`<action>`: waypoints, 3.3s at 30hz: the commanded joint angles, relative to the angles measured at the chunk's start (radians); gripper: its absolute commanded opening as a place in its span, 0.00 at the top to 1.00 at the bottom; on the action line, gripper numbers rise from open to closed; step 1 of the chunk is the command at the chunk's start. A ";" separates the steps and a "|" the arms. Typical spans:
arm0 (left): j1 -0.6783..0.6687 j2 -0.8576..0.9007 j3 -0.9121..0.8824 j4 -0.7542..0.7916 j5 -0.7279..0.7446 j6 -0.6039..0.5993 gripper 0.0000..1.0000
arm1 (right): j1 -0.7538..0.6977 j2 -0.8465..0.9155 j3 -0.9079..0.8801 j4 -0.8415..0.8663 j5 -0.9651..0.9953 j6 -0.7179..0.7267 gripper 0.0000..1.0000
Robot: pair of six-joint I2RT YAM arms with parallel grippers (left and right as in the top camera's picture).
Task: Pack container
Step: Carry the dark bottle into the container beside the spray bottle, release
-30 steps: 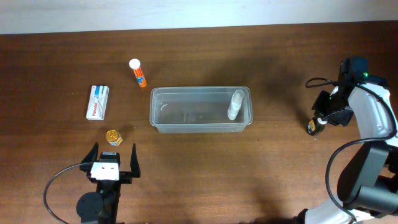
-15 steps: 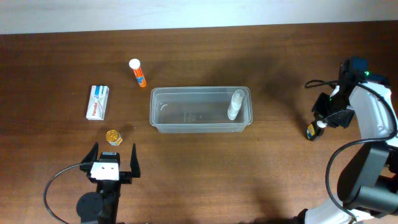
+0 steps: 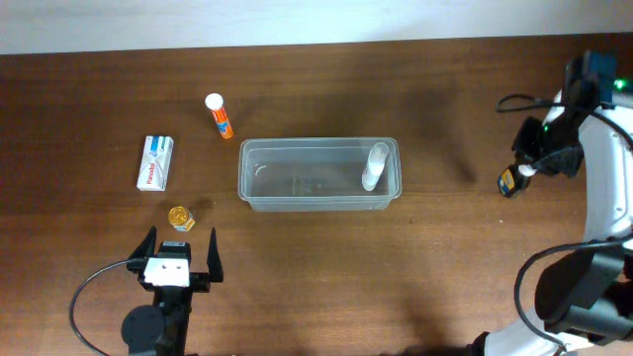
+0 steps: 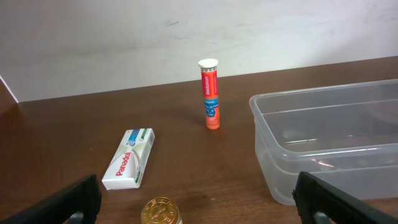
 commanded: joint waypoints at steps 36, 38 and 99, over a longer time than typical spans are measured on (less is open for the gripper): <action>0.005 -0.007 -0.006 0.002 0.014 -0.005 0.01 | 0.760 -0.015 0.298 -0.159 0.194 0.369 0.80; 0.005 -0.007 -0.006 0.002 0.014 -0.005 0.01 | 0.789 -0.009 0.297 -0.157 0.242 0.420 0.80; 0.005 -0.007 -0.006 0.002 0.014 -0.005 0.00 | 0.837 0.106 0.010 0.140 0.246 0.189 0.80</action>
